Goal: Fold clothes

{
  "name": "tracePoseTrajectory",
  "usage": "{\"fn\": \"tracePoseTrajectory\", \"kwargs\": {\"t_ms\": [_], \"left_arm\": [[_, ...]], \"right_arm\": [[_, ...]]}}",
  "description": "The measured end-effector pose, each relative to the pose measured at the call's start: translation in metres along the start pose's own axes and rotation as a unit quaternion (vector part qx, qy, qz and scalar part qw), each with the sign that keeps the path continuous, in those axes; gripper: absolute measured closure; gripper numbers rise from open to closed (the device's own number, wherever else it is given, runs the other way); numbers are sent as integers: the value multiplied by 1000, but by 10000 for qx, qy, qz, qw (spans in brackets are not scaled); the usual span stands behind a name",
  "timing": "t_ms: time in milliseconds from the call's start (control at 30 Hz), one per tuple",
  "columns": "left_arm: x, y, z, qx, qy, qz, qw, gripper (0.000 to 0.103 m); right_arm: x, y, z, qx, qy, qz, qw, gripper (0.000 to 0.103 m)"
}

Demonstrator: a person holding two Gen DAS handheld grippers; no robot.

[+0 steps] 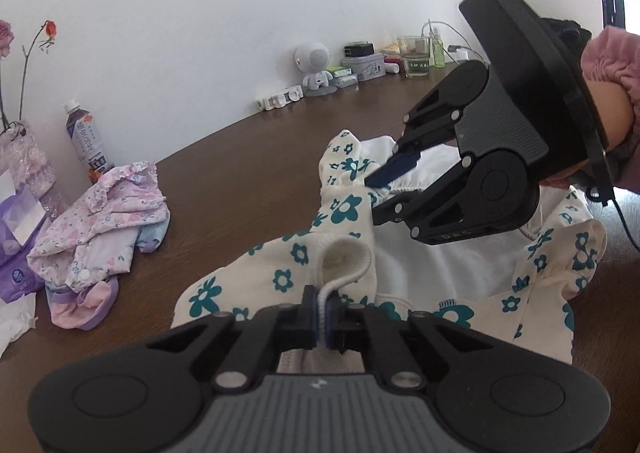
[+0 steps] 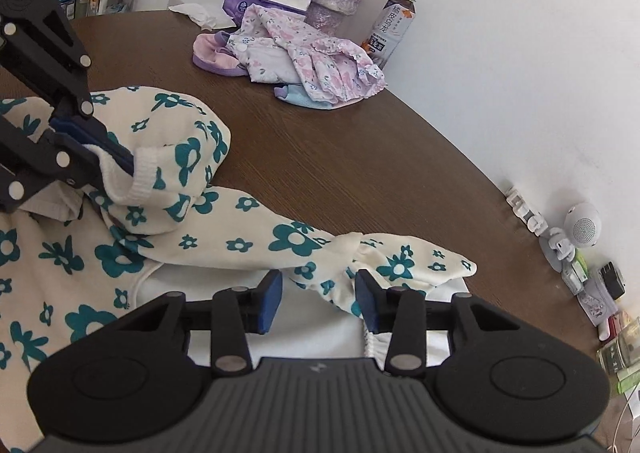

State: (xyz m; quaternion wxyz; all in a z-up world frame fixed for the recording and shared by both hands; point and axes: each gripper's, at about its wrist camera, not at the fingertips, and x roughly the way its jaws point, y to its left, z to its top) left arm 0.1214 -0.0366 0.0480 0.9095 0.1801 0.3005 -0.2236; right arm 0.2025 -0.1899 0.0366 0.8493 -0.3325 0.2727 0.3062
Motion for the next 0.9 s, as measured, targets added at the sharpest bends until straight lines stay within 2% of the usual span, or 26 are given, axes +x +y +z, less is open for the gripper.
{"fn": "tracePoseTrajectory", "kwargs": {"t_ms": [33,100,233,333,533,900], "left_arm": [[-5,4,-1,-86,-53,2,9999,101],[-14,13,-3,-267,-156,14,9995,101],[-32,37,-8,-815,-328,-11,9961,101],[-44,59,-12,-1292,-478,0,9905,101],[-64,101,-27,-2223,-751,-70,9720,101],[-77,139,-57,-2853,-870,212,9542,101]], "right_arm": [[2,0,1,-17,-16,14,10000,89],[0,-4,2,35,-93,92,9999,93],[-6,-11,9,133,-239,151,9995,94],[-9,-17,18,212,-332,140,9991,94],[-9,-26,38,234,-429,21,9988,94],[9,-34,66,318,-296,-167,9989,94]]}}
